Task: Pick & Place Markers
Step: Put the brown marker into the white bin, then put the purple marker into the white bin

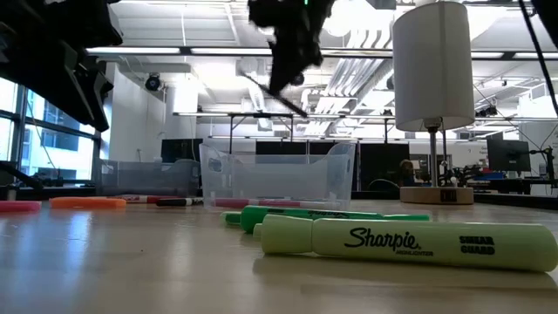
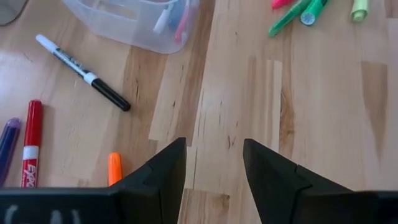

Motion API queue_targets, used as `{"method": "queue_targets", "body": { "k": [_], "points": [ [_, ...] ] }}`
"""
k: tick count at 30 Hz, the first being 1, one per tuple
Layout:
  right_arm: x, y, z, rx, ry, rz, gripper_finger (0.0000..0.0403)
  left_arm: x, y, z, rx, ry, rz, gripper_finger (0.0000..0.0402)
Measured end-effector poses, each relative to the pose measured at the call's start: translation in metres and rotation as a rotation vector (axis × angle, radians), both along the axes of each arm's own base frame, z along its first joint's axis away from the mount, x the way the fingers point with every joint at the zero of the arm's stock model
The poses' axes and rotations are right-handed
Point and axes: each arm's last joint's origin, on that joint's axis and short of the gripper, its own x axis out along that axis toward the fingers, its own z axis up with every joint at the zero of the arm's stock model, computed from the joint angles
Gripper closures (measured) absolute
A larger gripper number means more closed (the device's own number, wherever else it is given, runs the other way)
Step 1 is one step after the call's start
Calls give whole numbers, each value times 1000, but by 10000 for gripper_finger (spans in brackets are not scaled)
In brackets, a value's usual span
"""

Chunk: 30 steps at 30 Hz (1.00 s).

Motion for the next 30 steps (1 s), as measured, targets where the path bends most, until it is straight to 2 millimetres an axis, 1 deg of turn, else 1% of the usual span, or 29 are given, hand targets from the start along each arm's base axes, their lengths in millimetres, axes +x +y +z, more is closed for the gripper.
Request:
{"method": "queue_targets", "body": {
  "k": [5, 8, 11, 17, 20, 23, 25, 27, 30],
  "points": [
    [8, -1, -44, 45, 208, 59, 382, 0, 0, 0, 1, -1, 8, 243],
    [13, 0, -61, 96, 254, 81, 380, 0, 0, 0, 5, 3, 9, 243],
    [15, 3, -70, 121, 277, 53, 372, -1, 1, -1, 4, 10, 5, 243],
    [14, 10, -66, 140, 245, -42, 324, -5, 1, -4, 20, 79, -52, 243],
    [9, 14, -60, 160, 233, -97, 300, -8, 3, -6, 59, 113, -60, 243],
    [4, 20, -52, 189, 218, -179, 286, -12, 6, -8, 93, 154, -46, 243],
    [-4, 27, -45, 216, 224, -252, 284, -16, 7, -10, 93, 195, -12, 243],
    [-13, 38, -35, 212, 216, -318, 286, -22, 10, -11, 83, 268, 33, 243],
    [-24, 63, -24, 153, 179, -379, 297, -29, 13, -13, 53, 357, 101, 243]
  ]
}}
